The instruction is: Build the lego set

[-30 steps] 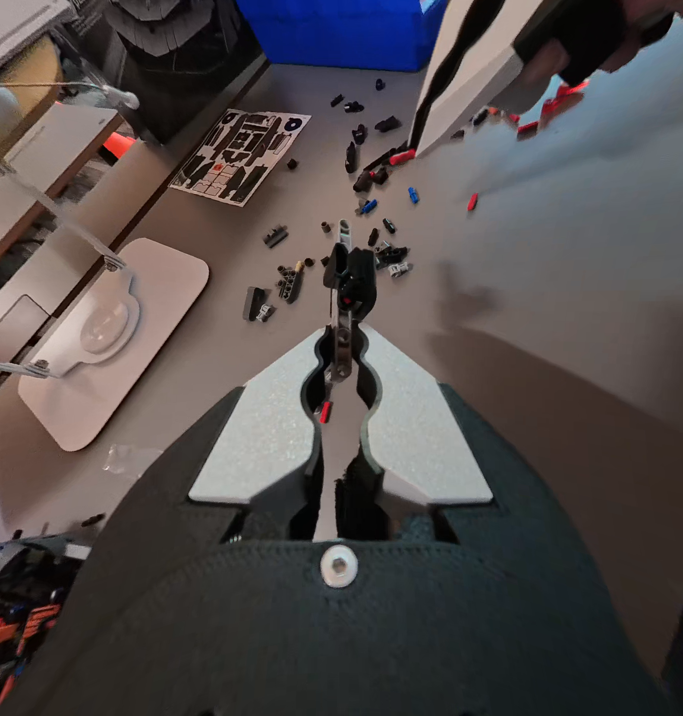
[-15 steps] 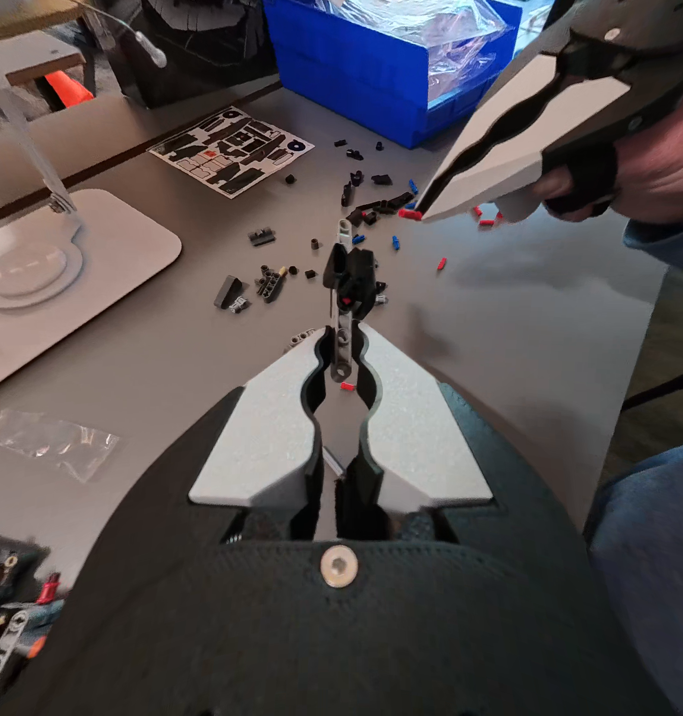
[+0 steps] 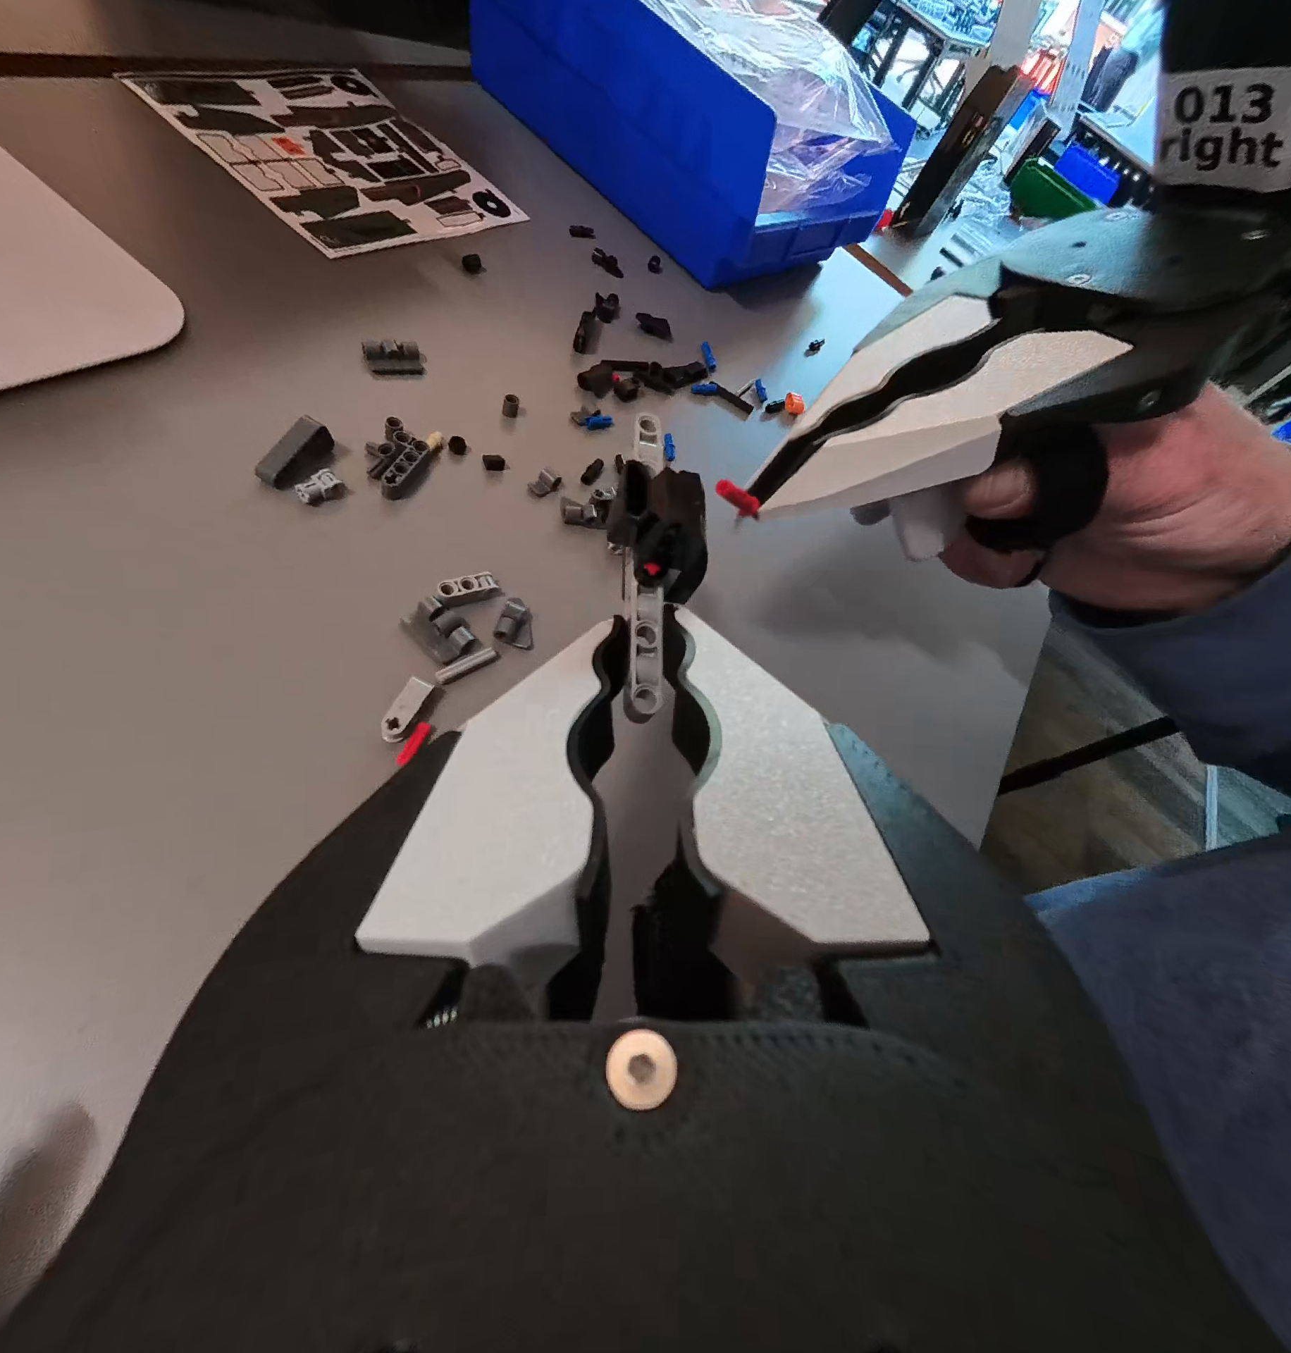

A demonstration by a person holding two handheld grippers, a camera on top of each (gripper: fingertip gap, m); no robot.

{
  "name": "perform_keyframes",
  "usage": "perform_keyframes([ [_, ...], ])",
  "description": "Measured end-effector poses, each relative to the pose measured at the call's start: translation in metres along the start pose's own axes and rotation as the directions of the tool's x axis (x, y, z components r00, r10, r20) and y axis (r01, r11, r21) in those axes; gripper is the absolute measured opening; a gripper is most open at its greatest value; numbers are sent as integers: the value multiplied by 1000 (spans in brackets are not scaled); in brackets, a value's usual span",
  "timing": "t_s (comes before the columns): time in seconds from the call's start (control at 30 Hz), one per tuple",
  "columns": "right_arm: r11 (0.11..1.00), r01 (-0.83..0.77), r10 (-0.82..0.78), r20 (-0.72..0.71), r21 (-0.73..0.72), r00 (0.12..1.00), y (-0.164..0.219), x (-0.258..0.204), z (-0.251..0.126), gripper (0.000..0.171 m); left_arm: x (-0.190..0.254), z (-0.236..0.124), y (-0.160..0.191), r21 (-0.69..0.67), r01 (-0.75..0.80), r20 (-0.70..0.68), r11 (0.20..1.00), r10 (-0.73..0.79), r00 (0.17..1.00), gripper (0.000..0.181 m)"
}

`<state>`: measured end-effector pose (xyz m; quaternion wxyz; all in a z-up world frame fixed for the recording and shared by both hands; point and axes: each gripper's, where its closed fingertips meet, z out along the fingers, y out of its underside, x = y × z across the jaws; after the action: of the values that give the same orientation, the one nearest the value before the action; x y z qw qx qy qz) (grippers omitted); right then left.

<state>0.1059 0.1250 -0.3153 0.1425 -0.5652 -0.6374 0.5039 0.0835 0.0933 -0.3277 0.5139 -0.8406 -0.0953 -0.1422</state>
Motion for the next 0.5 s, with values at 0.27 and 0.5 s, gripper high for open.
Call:
perform_keyframes([
  [0.27, 995, -95, 94, 51, 30, 994, 4, -2, 4, 0, 4, 4, 2, -8, -13, -10, 1000, 13, 1000, 8],
  [0.5, 941, -319, 291, 219, 109, 931, -9, -5, -1, 0, 5, 4, 2, -14, -8, -28, 1000, 7, 1000, 8],
])
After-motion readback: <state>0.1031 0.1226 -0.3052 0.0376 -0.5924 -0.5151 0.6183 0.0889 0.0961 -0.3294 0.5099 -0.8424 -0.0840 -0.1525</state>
